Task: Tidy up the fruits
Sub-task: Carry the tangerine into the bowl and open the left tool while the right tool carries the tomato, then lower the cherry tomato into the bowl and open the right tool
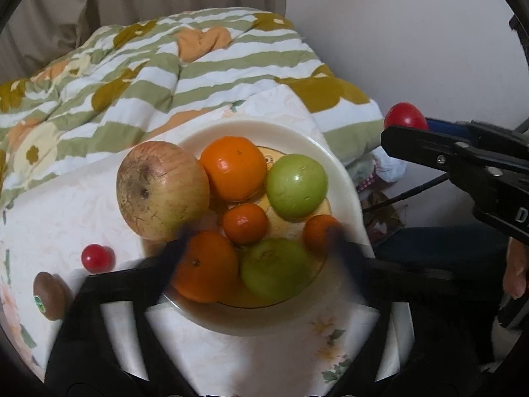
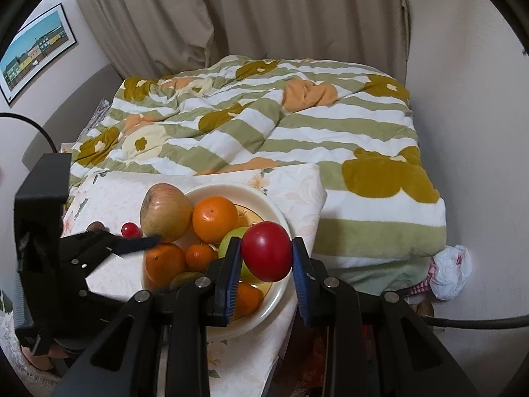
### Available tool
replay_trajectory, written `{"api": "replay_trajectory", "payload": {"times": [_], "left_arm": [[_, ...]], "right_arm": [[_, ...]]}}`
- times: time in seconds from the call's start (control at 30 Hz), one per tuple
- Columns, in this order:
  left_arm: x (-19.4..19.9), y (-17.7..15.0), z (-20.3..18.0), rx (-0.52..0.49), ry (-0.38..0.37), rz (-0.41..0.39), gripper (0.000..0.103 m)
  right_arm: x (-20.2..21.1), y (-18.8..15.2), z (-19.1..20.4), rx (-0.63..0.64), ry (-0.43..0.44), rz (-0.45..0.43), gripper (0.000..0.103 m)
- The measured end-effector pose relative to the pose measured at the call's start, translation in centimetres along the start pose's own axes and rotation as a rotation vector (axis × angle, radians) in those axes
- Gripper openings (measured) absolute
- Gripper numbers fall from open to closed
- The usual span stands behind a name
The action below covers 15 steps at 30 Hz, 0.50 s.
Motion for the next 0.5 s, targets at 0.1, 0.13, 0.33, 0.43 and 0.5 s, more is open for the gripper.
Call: {"api": "replay_trajectory", "payload": {"times": [0.1,0.13,0.33,0.43,0.5], "left_arm": [[0.9,-0.1,-0.1,-0.002,-0.005,-0.009,0.103],[1.1,-0.2,-0.1,-0.008,-0.002,-0.010,0.103],[3.3,-0.4,1.0,0.008,0.015,-0.035,0.103],[5.0,-0.2,2.4,0.029,0.056,-0.061,0.103],[6.0,-0.3,3.3,0.037,0.081,-0.080,0.103]], "right_arm": [[0.6,-0.1,-0.3,-0.013,-0.012,-0.005,0.027],[0.7,-0.1,-0.3,-0.015,-0.015,-0.007,0.027],[1.3,0.3,0.1,0.004,-0.014,-0.021,0.027],[1.3,0.8,1.1,0.032,0.003,-0.029,0.027],[1.0,1.0,1.8,0.051,0.017,-0.032,0.027]]}}
Point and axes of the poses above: each gripper's, at about its wrist camera, not at the fingertips, and x roughly against the way its jaws point, z to its left, y to its top, the point moved 7 cm from there along -x, roughly the way its jaws point, and after that the axes turned 11 degrees about x, right-handed, at the moved point
